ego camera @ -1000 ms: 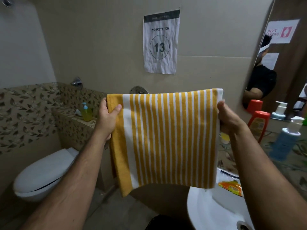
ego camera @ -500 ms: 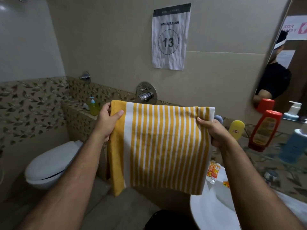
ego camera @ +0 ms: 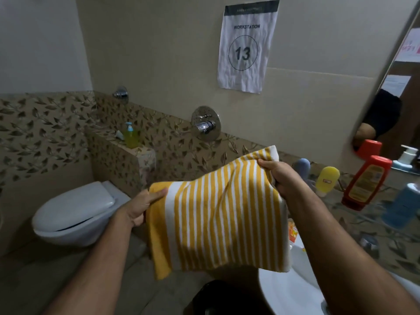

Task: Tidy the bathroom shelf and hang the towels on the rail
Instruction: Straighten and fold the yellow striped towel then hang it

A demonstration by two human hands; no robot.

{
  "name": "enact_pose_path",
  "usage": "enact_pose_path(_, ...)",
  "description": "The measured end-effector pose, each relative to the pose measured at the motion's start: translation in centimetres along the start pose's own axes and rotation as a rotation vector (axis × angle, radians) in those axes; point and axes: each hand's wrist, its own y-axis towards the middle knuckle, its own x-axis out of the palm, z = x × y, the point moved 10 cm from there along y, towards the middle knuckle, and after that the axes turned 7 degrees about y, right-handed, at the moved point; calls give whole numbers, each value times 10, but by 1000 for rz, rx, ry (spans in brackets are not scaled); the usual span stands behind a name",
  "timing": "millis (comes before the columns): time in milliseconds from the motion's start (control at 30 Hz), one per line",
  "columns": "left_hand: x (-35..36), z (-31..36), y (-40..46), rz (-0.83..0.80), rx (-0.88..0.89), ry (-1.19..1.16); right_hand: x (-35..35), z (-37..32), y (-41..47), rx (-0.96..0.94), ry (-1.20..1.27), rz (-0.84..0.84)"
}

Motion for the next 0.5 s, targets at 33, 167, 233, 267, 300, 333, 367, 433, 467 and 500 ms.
enact_pose_path(33, -3, 1, 1, 12, 12, 7, -4, 3, 0, 24, -5, 5)
enact_pose_path(167, -12, 19, -4, 53, 80, -8, -14, -6, 0, 84, -79, -45)
enact_pose_path(233, -4, 39, -5, 47, 132, -35, -18, -23, 0, 54, -57, -85)
enact_pose_path(267, 0, 50, -6, 66, 153, -63, -20, -33, -1, 16, 1, -130)
enact_pose_path(300, 1, 59, -5, 103, 164, -79, -22, -39, -4, -22, 73, -179)
enact_pose_path(333, 1, 65, -3, 144, 173, -91, -25, -39, -9, -43, 120, -237)
enact_pose_path(367, 2, 68, -1, 172, 168, -99, -32, -26, -10, -40, 101, -259)
enact_pose_path(433, 5, 62, 4, 213, 120, -71, -45, 26, -14, 45, -9, -216)
enact_pose_path(467, 7, 55, 5, 220, 84, -47, -48, 54, -14, 101, -24, -190)
enact_pose_path(500, 8, 47, 5, 218, 46, -19, -46, 77, -14, 138, -19, -173)
